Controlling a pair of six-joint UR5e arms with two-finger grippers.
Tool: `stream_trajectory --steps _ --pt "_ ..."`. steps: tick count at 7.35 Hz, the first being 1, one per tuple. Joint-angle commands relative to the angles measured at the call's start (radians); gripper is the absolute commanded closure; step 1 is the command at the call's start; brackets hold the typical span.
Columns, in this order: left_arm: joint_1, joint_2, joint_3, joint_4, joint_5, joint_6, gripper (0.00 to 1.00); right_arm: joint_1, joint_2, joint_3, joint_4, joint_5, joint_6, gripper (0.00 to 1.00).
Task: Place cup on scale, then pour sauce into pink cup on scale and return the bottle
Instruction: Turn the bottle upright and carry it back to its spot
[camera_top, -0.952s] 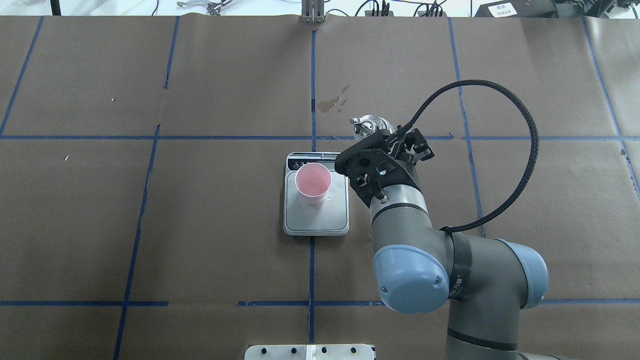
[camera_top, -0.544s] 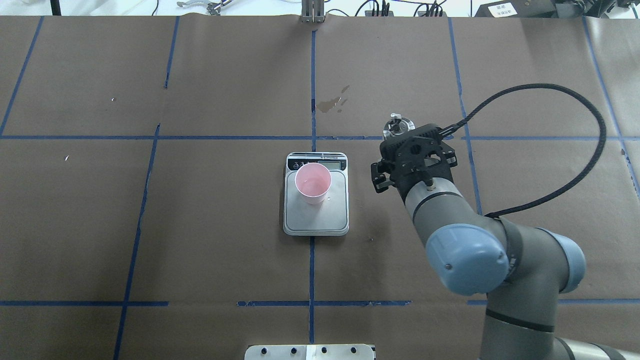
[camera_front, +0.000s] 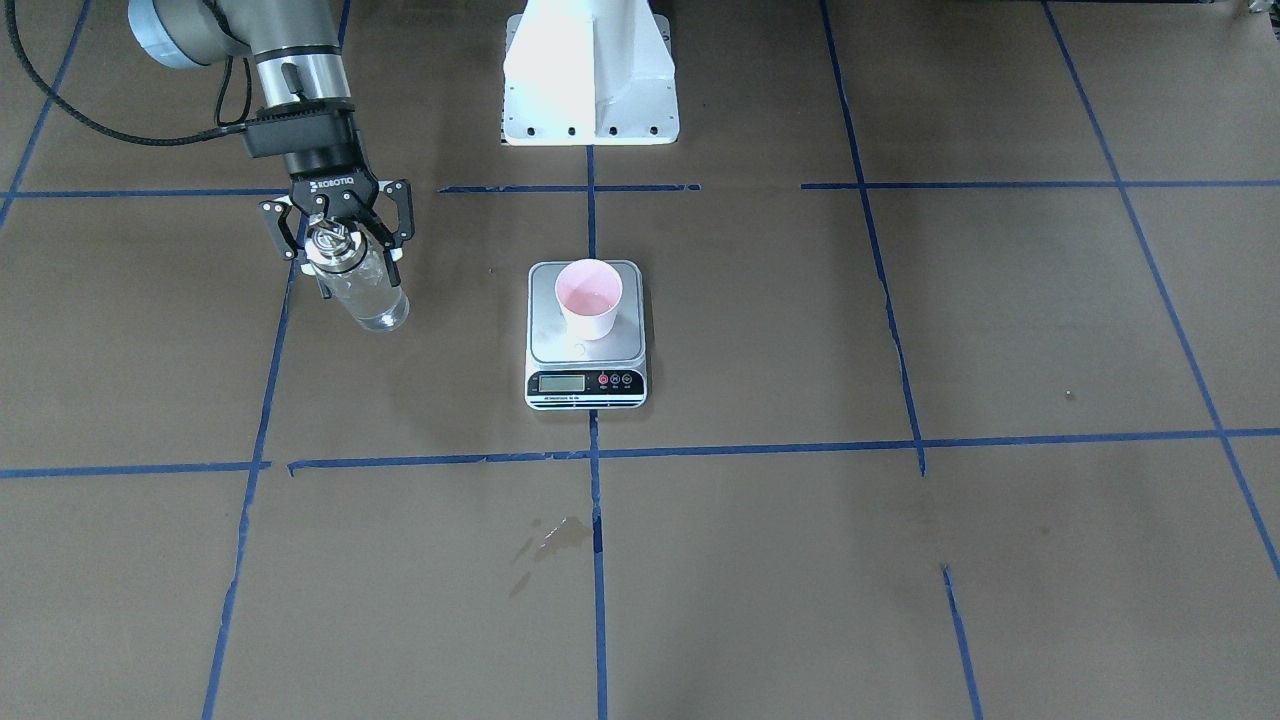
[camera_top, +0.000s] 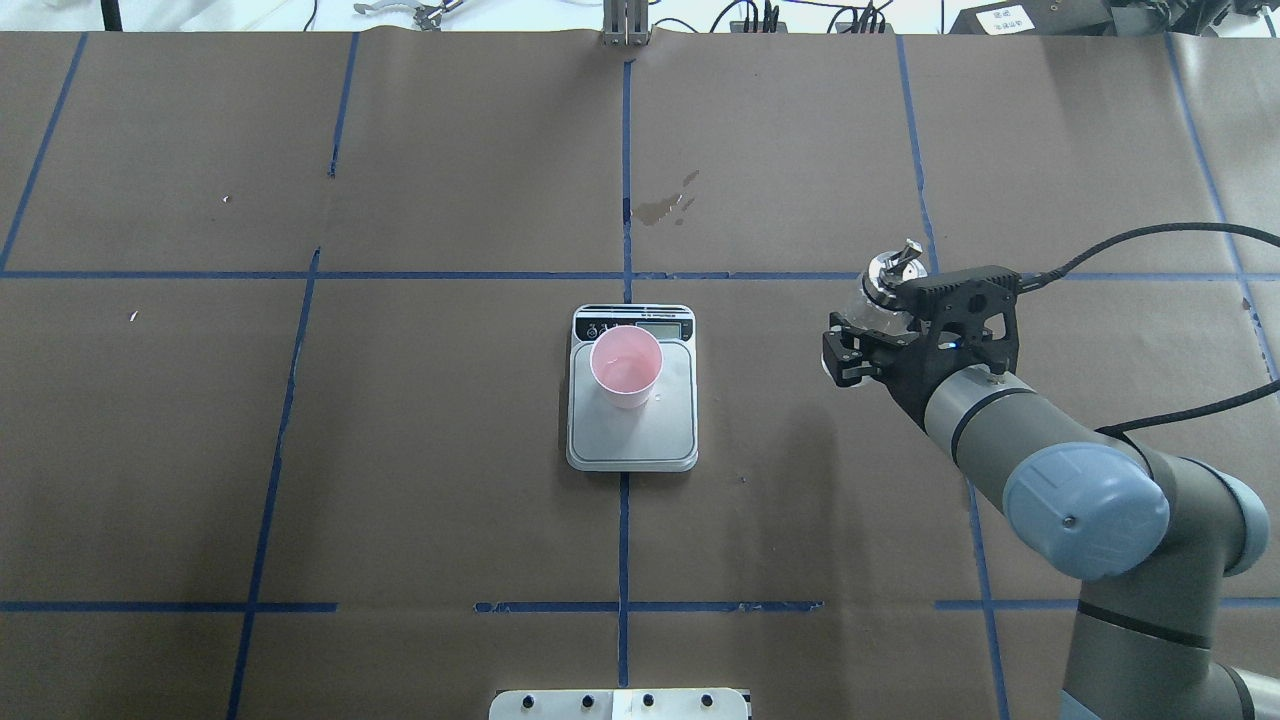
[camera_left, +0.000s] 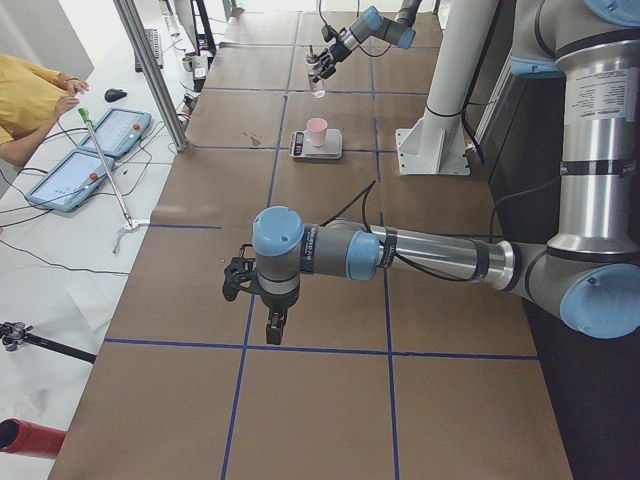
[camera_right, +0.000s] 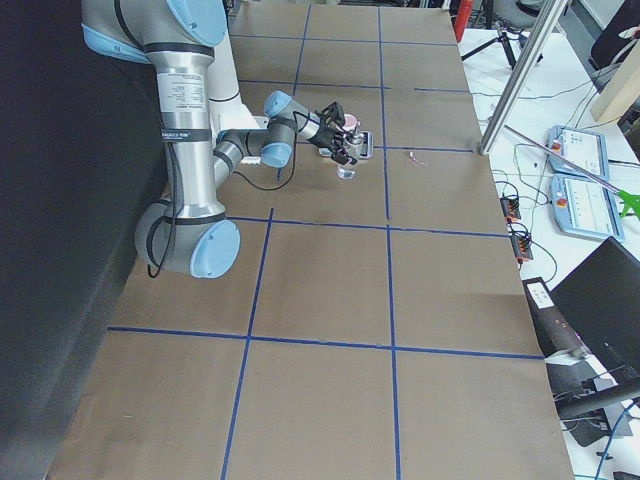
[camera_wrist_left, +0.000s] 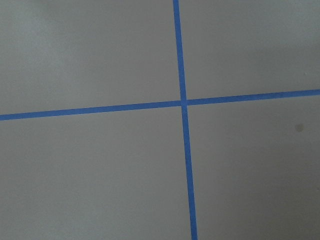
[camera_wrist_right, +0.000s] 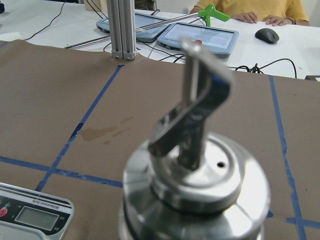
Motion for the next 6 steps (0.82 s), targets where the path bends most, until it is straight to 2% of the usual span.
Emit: stream_trajectory --steps 1,3,6 --pt "0.0 -0.001 -0.008 0.0 -0.002 -0.001 0.0 0.0 -0.083 -0.033 0.048 -0.018 0.133 1.0" --pt "0.0 -0.003 -0.008 0.0 -0.005 -0.001 0.0 -0.006 -0.096 -0.086 0.058 -0.126 0.178 1.0" --pt "0.002 -0.007 -0.006 0.0 -0.006 -0.001 0.0 -0.044 -0.125 -0.117 0.059 -0.194 0.22 1.0"
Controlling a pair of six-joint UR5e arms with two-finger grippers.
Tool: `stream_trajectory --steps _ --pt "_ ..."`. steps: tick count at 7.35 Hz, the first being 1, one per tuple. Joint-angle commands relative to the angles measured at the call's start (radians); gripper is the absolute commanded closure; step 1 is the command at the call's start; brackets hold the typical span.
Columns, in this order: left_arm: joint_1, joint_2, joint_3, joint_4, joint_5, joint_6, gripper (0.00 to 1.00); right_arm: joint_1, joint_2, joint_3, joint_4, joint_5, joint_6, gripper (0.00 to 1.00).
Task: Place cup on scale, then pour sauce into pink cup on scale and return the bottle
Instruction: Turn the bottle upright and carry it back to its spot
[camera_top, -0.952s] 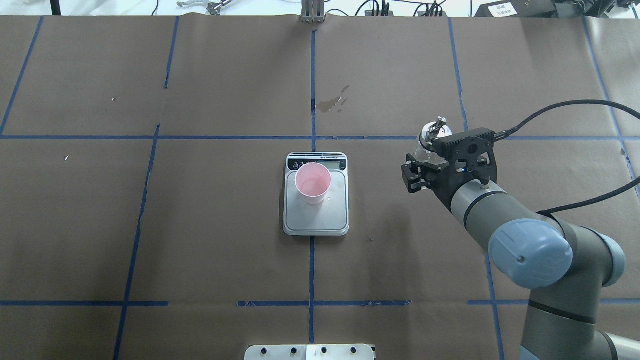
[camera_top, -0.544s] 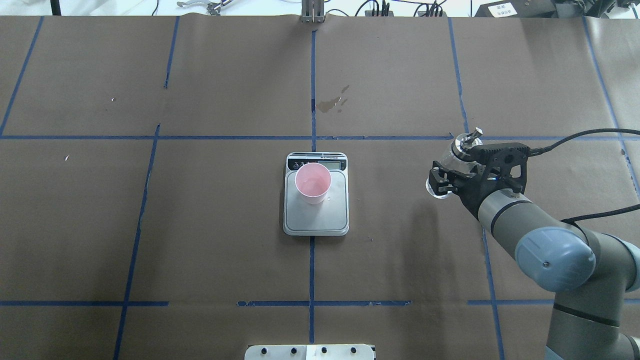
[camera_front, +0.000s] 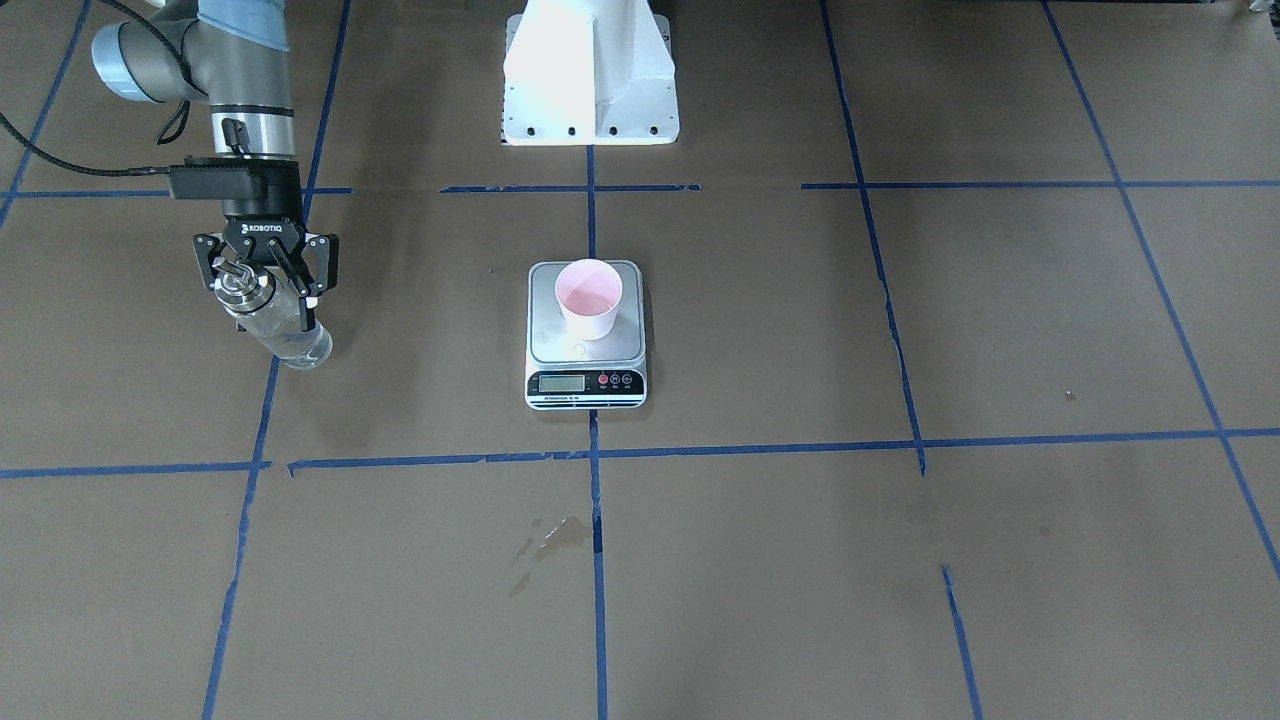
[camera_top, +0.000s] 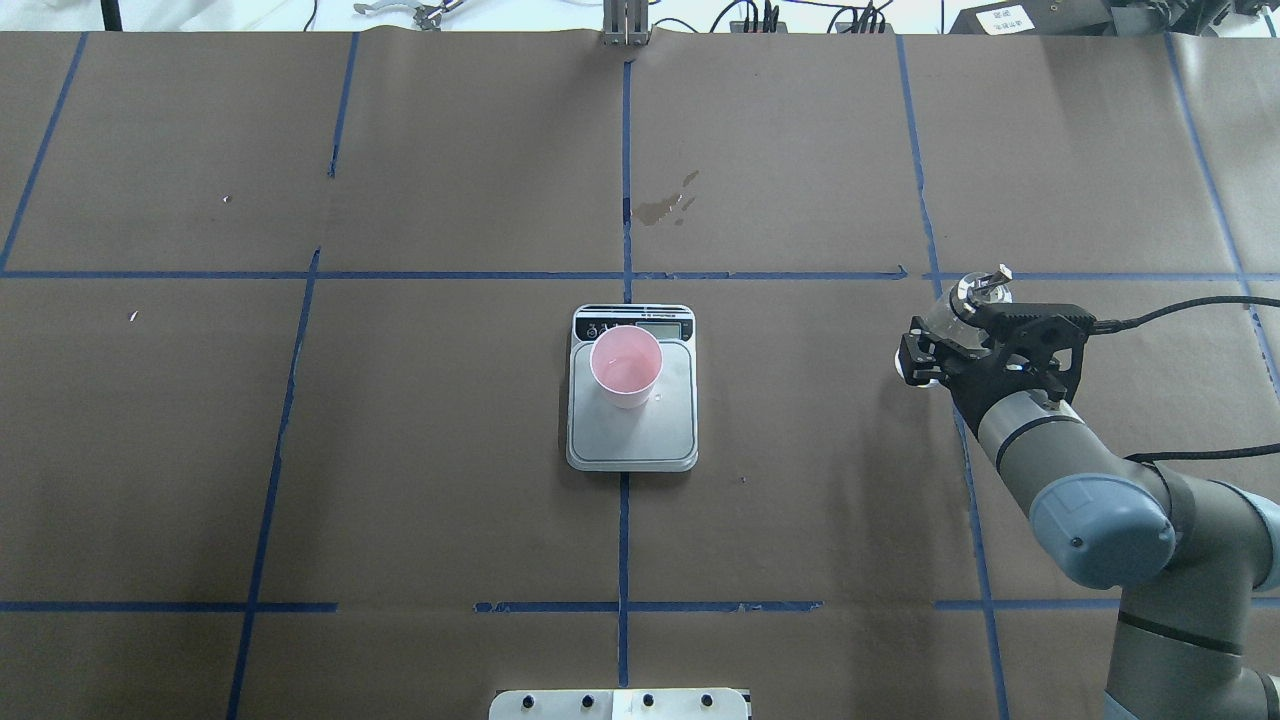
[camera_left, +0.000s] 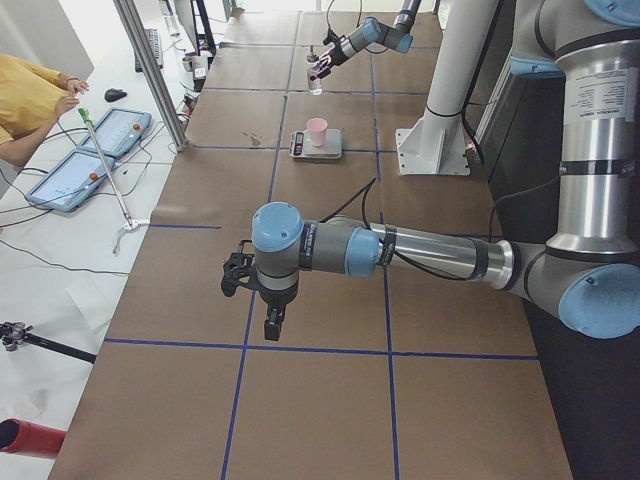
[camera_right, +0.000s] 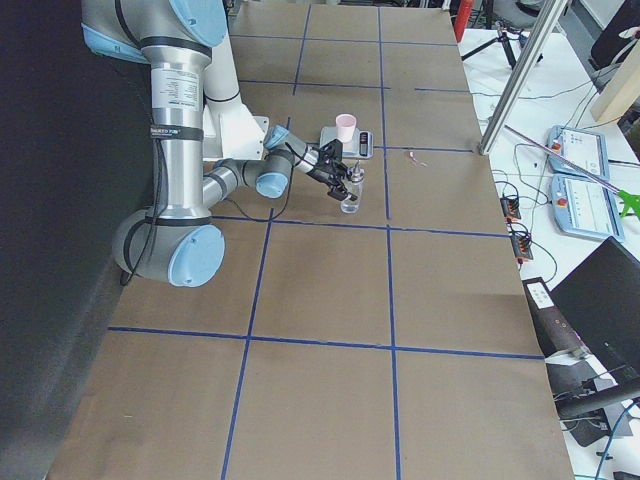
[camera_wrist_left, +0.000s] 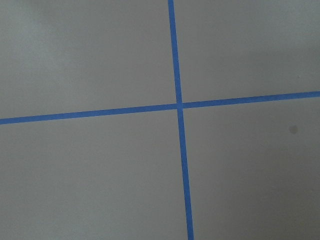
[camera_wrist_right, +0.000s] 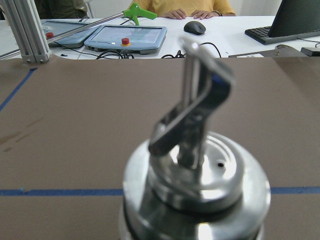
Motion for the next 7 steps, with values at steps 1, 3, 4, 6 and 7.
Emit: stream_trajectory --steps 1,3,4,6,7 --pt "0.001 -0.001 0.001 0.0 0.0 0.0 0.0 -0.049 -0.014 -0.009 -0.001 -0.063 0.026 1.0" --pt "0.001 -0.003 0.001 0.0 0.001 0.0 0.0 -0.066 -0.016 -0.011 -0.001 -0.072 0.035 0.98" --pt "0.001 -0.001 0.003 0.0 0.001 0.0 0.0 -0.069 -0.017 -0.02 -0.001 -0.073 0.044 0.9" --pt "0.001 -0.003 0.003 0.0 0.001 0.0 0.0 -0.071 -0.02 -0.023 -0.003 -0.08 0.044 0.87" --pt "0.001 -0.003 0.003 0.0 0.001 0.0 0.0 -0.071 -0.02 -0.031 -0.003 -0.08 0.044 0.87"
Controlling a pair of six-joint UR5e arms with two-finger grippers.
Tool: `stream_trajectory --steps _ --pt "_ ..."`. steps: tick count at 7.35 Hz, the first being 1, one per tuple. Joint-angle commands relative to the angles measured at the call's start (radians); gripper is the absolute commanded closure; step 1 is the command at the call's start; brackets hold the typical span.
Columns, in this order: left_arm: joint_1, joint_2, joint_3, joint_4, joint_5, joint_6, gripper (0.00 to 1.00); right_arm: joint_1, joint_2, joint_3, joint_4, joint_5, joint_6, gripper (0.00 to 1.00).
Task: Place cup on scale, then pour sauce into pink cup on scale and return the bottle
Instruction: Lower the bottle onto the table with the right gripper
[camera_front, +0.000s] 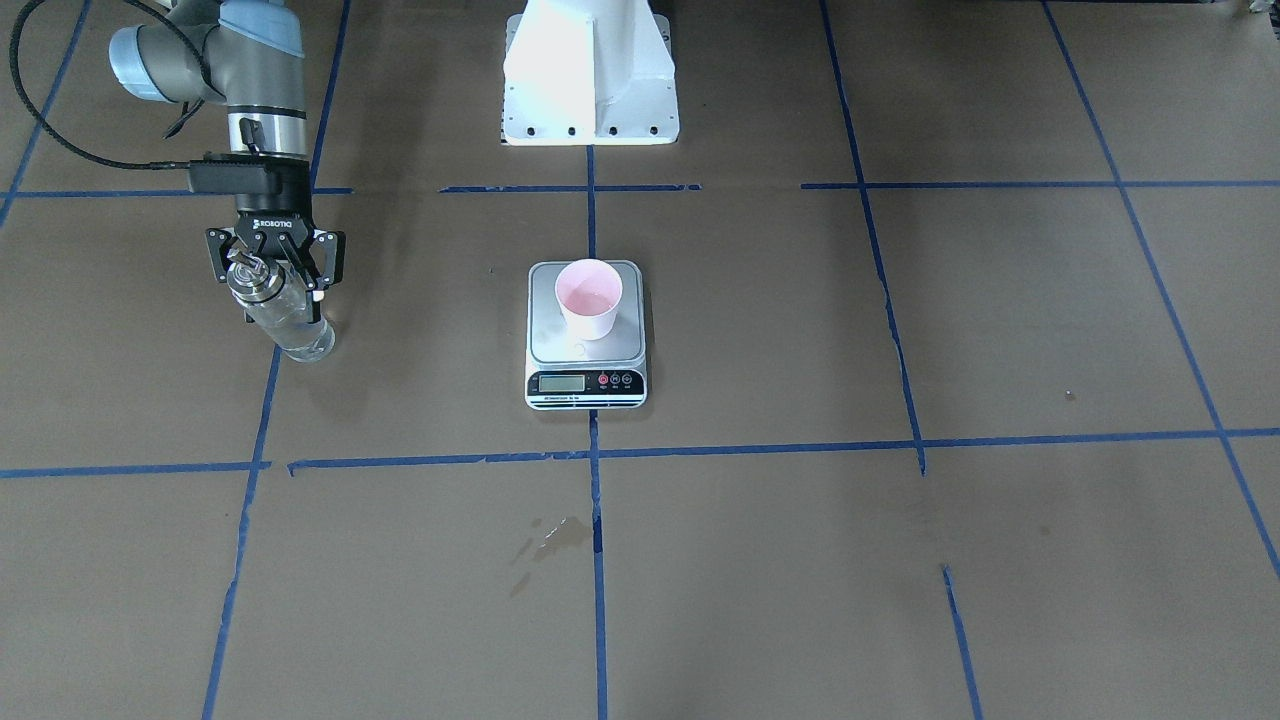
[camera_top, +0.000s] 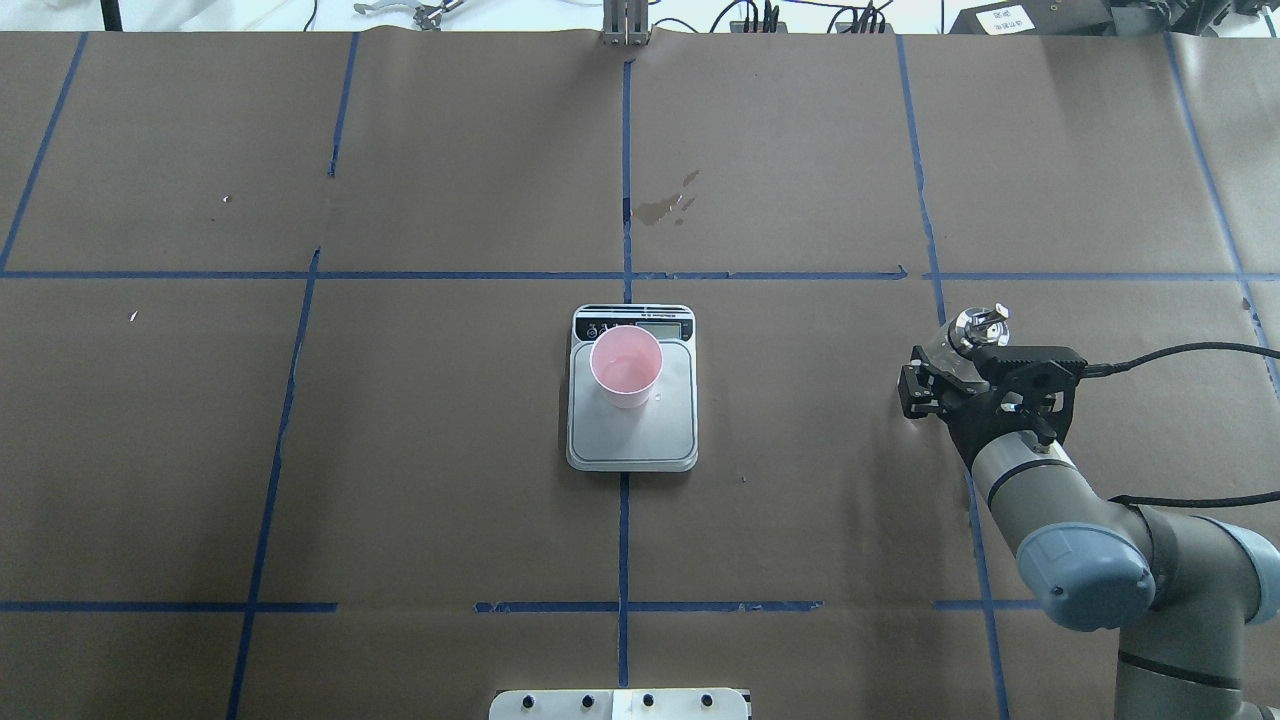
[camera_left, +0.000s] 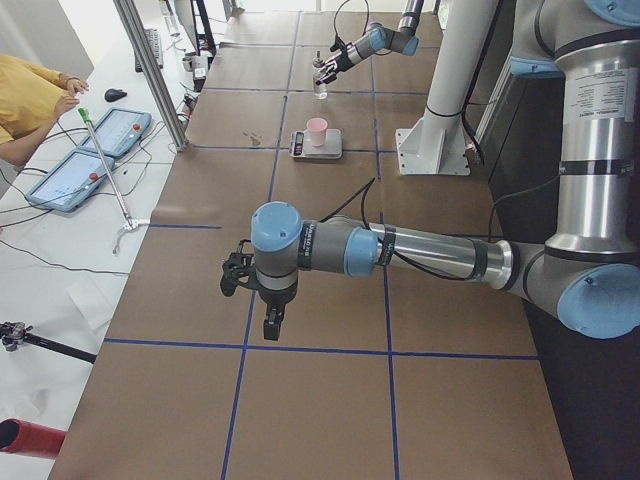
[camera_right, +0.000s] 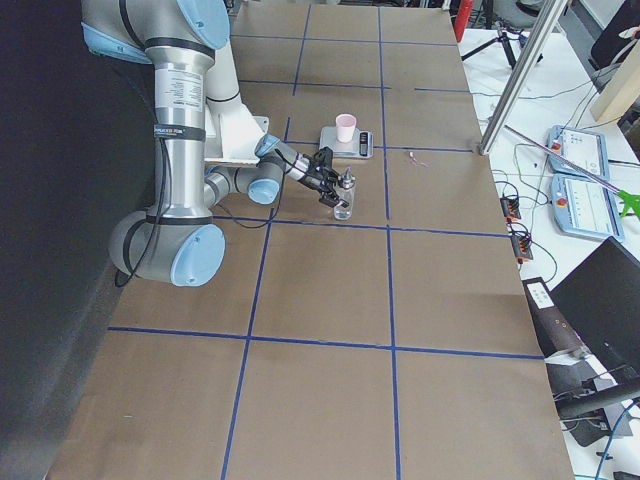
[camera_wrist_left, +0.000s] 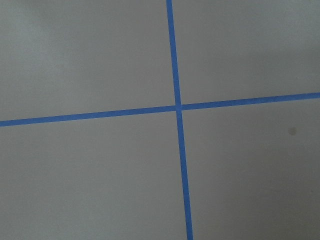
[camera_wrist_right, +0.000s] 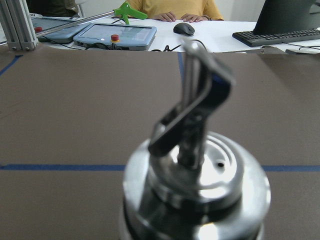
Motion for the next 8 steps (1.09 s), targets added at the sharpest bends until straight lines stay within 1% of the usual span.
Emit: stream_trajectory --steps 1,2,3,4,5,6,7,8 --pt "0.0 -0.001 0.0 0.0 0.0 0.0 0.0 -0.001 -0.001 -0.011 -0.001 -0.004 0.0 0.82" --pt "0.0 0.001 0.0 0.0 0.0 0.0 0.0 -0.001 -0.001 -0.014 0.001 -0.004 -0.001 0.82" --pt "0.0 -0.001 0.0 0.0 0.0 0.002 0.0 -0.001 -0.001 -0.019 -0.001 -0.002 -0.001 0.78" --pt "0.0 -0.001 0.0 0.0 0.0 0.002 0.0 -0.001 -0.001 -0.02 0.001 -0.001 -0.003 0.64" --pt "0.0 -0.001 0.0 0.0 0.0 0.002 0.0 -0.001 -0.001 -0.02 -0.001 -0.002 -0.004 0.4" --pt "0.0 -0.001 0.0 0.0 0.0 0.002 0.0 -0.001 -0.001 -0.02 -0.001 -0.002 -0.004 0.05" --pt "0.0 -0.001 -0.001 0.0 0.0 0.002 0.0 -0.001 -0.001 -0.022 -0.001 -0.004 -0.004 0.0" --pt "0.0 -0.001 -0.001 0.0 0.0 0.0 0.0 -0.001 -0.001 -0.022 0.001 -0.004 -0.004 0.0"
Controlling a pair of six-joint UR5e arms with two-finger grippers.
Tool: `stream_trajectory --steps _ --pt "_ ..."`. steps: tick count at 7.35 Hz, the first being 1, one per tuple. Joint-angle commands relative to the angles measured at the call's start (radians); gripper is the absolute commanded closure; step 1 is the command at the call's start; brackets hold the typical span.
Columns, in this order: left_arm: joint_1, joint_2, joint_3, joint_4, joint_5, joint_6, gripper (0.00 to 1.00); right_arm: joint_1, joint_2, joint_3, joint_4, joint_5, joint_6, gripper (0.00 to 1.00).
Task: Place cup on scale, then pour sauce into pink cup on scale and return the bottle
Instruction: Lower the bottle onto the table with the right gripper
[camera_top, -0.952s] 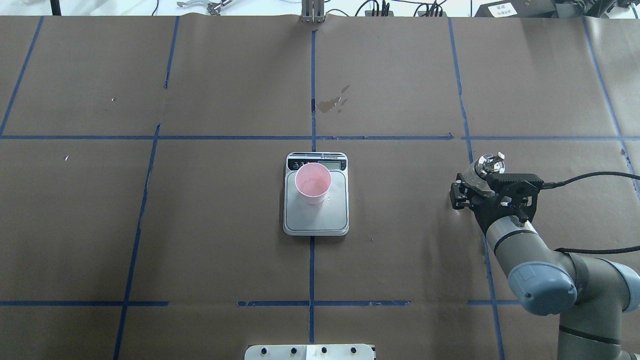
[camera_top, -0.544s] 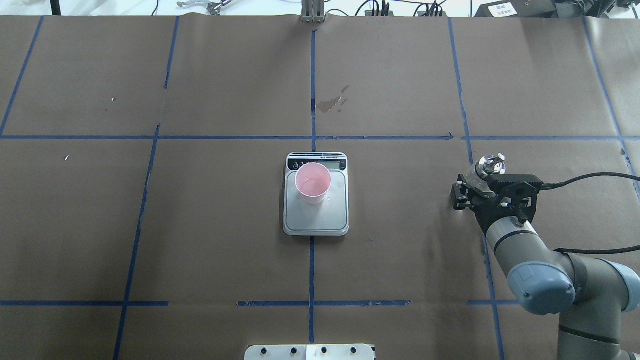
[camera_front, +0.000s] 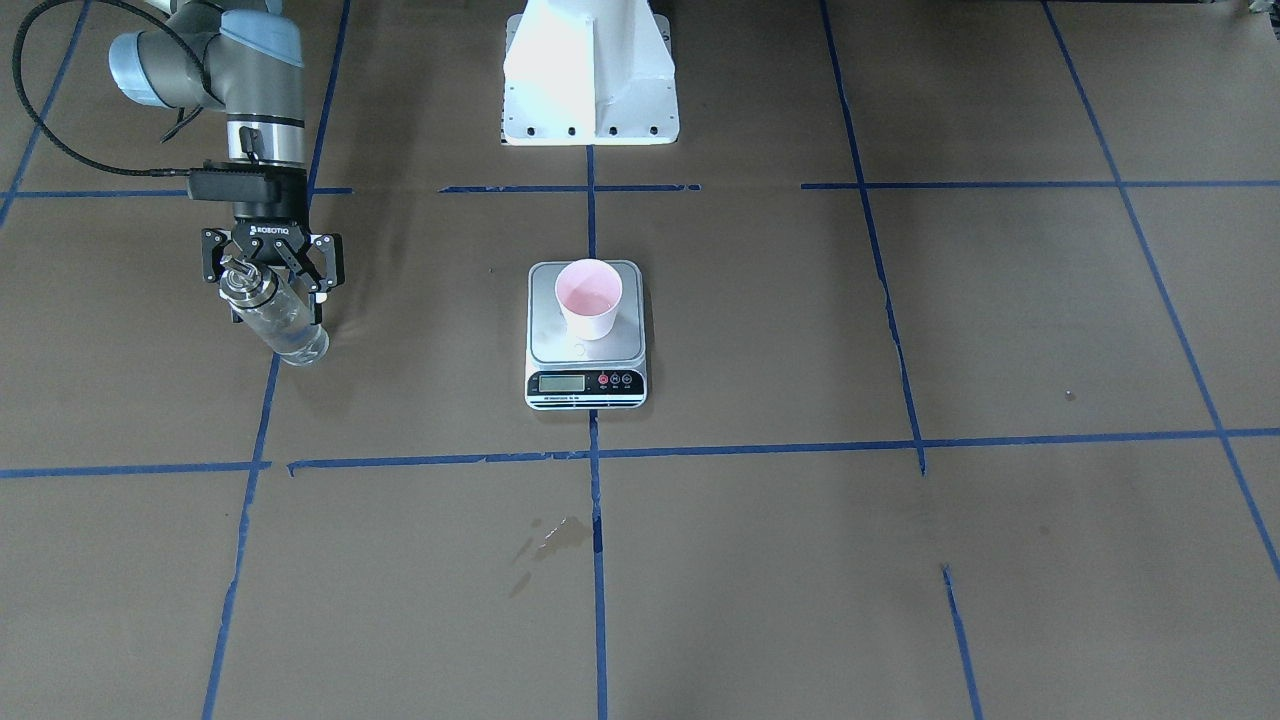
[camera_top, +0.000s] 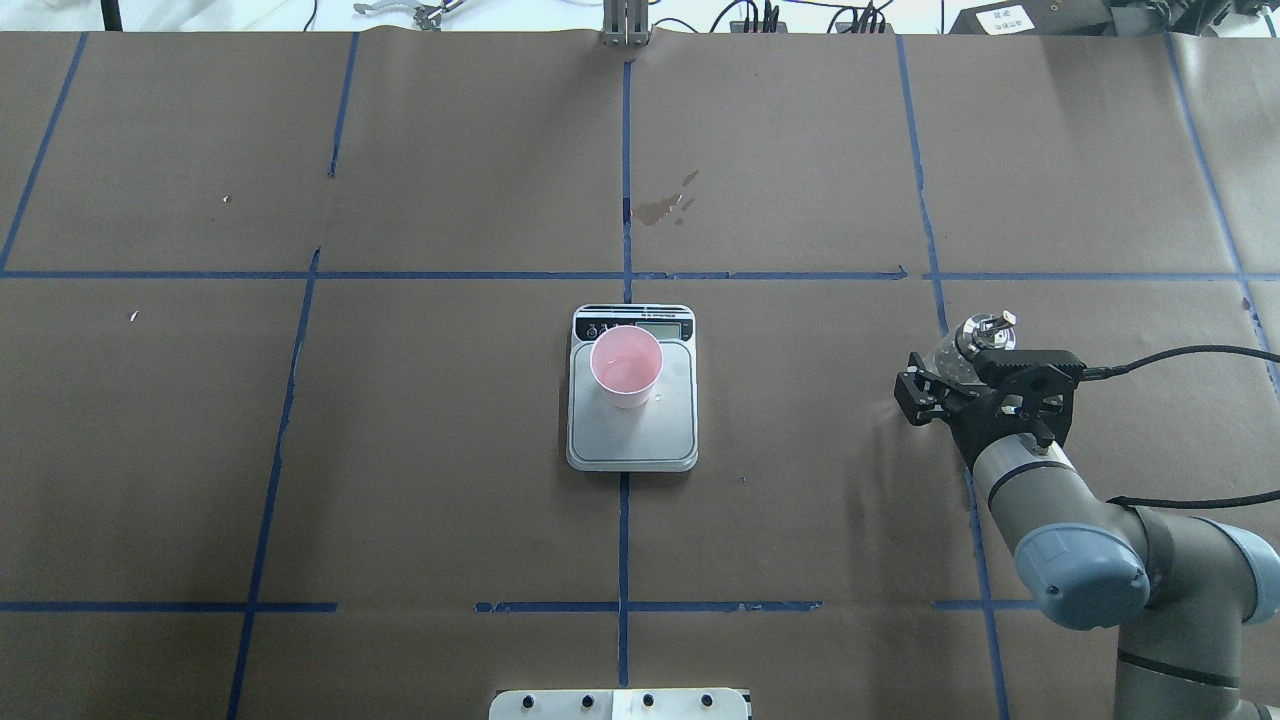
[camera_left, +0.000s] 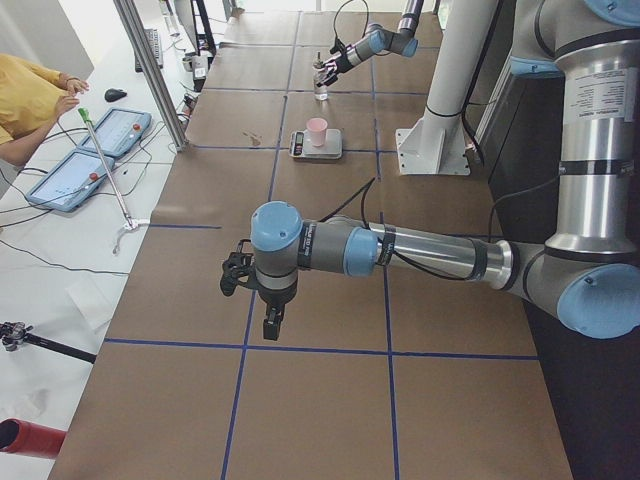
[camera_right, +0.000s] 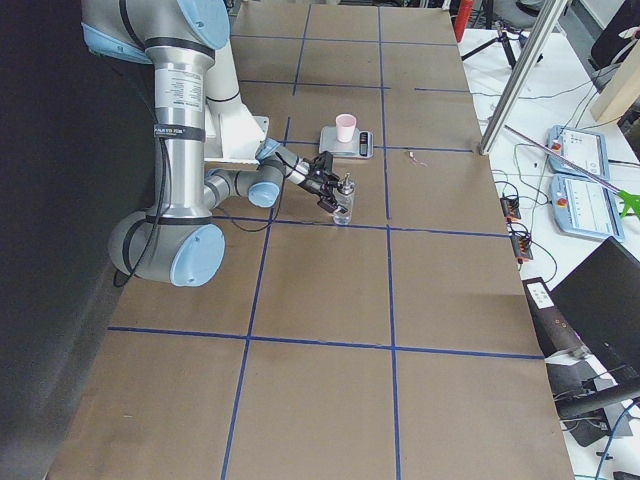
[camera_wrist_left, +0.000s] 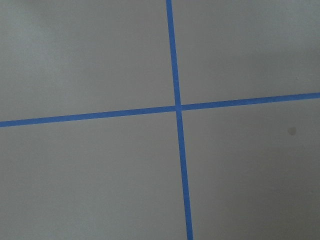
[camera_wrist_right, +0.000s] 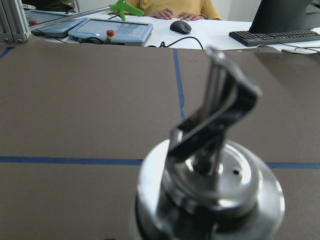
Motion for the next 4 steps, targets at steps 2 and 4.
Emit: stream_trajectory --steps 2,4 --pt "0.0 -0.005 -0.001 0.0 0.0 0.0 0.0 0.0 0.0 -0.001 0.001 -0.001 0.0 0.0" --pt "0.0 -0.006 -0.002 0.0 0.0 -0.001 0.0 -0.04 -0.009 -0.007 0.003 -0.048 0.004 0.0"
